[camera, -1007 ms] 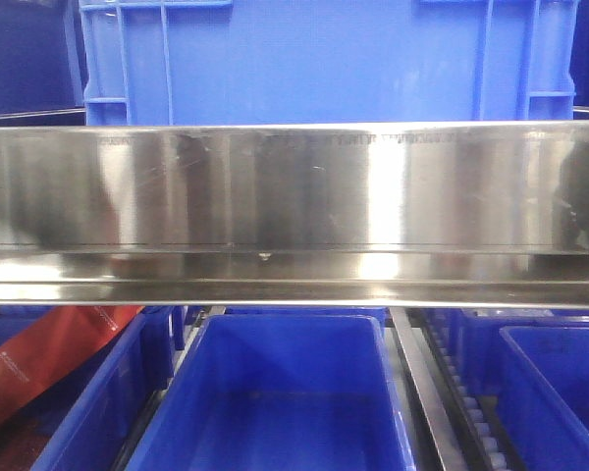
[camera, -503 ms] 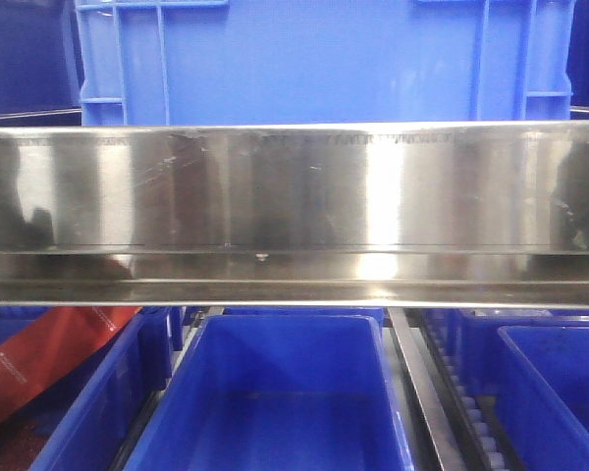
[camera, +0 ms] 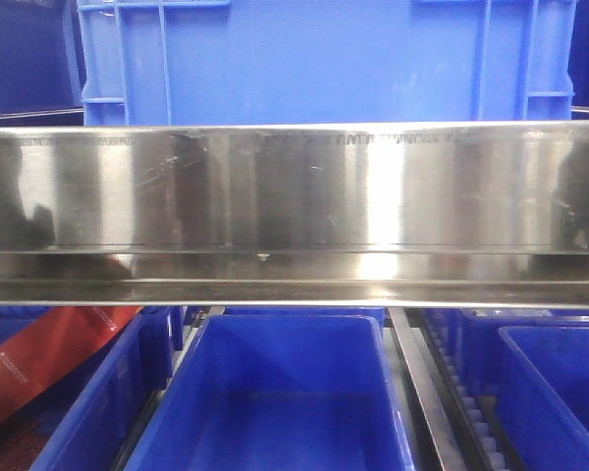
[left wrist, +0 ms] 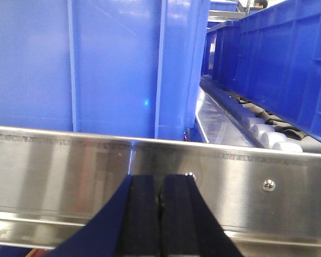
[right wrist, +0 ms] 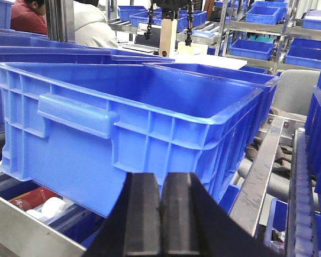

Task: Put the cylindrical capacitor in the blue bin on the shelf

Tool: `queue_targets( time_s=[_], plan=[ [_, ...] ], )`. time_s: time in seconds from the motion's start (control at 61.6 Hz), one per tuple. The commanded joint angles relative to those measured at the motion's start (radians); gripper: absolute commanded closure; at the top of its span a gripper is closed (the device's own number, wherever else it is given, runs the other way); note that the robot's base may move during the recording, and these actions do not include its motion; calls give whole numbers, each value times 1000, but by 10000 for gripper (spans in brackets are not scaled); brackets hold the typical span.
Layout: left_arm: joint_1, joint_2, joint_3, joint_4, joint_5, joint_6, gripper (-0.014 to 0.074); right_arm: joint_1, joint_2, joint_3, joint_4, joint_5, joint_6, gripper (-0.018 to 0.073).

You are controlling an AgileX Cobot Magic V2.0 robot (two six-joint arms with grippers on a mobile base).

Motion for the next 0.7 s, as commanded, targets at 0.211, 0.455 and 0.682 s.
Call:
queue_targets(
  time_s=[0.211, 0.455, 0.682],
  plan=[
    [1, -5, -1, -2, -23, 2, 707, -1, -2, 0, -10, -21, -1, 720],
    [1, -5, -1, -2, -23, 2, 707, -67, -20, 17, -3, -20, -1, 720],
    [1, -5, -1, -2, -23, 2, 707, -344, -120, 161, 13, -40, -1, 720]
  ],
)
